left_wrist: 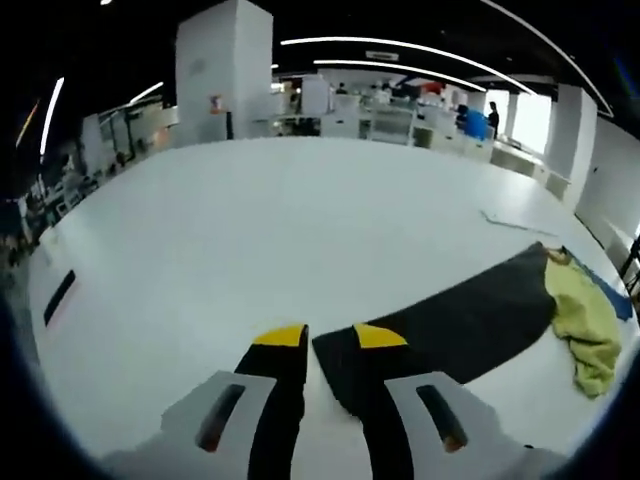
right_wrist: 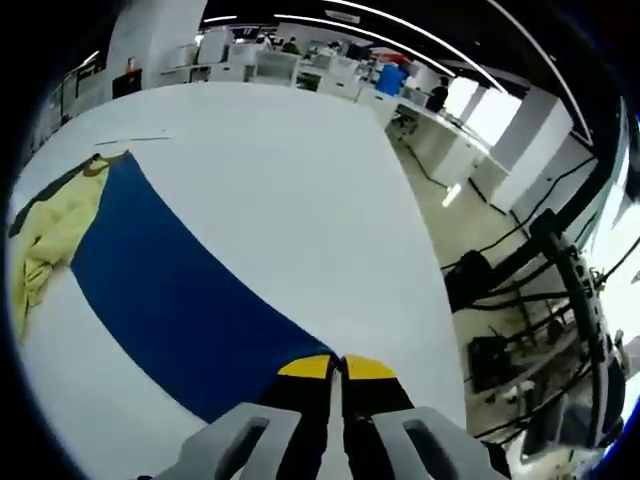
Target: Fold the garment on the visible template until the final outline fits inside the template.
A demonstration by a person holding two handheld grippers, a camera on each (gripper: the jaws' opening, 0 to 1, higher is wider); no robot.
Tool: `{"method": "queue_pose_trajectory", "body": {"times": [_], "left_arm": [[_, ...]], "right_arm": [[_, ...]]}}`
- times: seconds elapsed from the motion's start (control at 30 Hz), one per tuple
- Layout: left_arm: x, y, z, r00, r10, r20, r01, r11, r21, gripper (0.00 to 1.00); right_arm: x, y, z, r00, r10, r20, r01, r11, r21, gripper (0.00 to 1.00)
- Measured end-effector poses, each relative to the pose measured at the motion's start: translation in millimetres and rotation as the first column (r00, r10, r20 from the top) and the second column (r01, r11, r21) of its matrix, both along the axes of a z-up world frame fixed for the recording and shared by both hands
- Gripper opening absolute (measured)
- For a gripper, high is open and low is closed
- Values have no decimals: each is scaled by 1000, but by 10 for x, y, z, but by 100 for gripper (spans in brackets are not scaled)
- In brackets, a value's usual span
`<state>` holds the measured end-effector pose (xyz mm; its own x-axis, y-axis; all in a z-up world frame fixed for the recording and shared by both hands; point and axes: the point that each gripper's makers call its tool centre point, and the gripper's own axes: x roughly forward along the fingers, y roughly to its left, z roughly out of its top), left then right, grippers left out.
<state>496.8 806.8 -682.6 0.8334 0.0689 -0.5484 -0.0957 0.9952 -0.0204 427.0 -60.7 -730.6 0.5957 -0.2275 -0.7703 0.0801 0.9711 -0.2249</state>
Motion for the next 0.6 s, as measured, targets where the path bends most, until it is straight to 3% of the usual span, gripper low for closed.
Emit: {"method": "queue_pose_trajectory", "body": {"times": [0.13, 0.27, 0.33, 0.5, 0.6], "left_arm": [[-29, -111, 81, 998, -52, 21, 52, 999, -7, 31], [-58, -344, 159, 993, -108, 46, 110, 992, -60, 42], [-80, -500, 213, 983, -179, 46, 181, 983, -32, 45], [-116, -937, 341, 940, -326, 96, 332, 942, -51, 51], [-180, -1160, 338, 915, -391, 97, 397, 916, -60, 53]], "right_arm": [[-15, 94, 21, 1000, 15, 9, -16, 999, 36, 14], [3, 251, 6, 999, 32, 22, -34, 994, 100, 35], [10, 338, 14, 998, 50, 28, -53, 991, 119, 39], [60, 663, 67, 988, 144, 49, -149, 978, 144, 53], [80, 887, 93, 978, 198, 63, -206, 963, 175, 57]]}}
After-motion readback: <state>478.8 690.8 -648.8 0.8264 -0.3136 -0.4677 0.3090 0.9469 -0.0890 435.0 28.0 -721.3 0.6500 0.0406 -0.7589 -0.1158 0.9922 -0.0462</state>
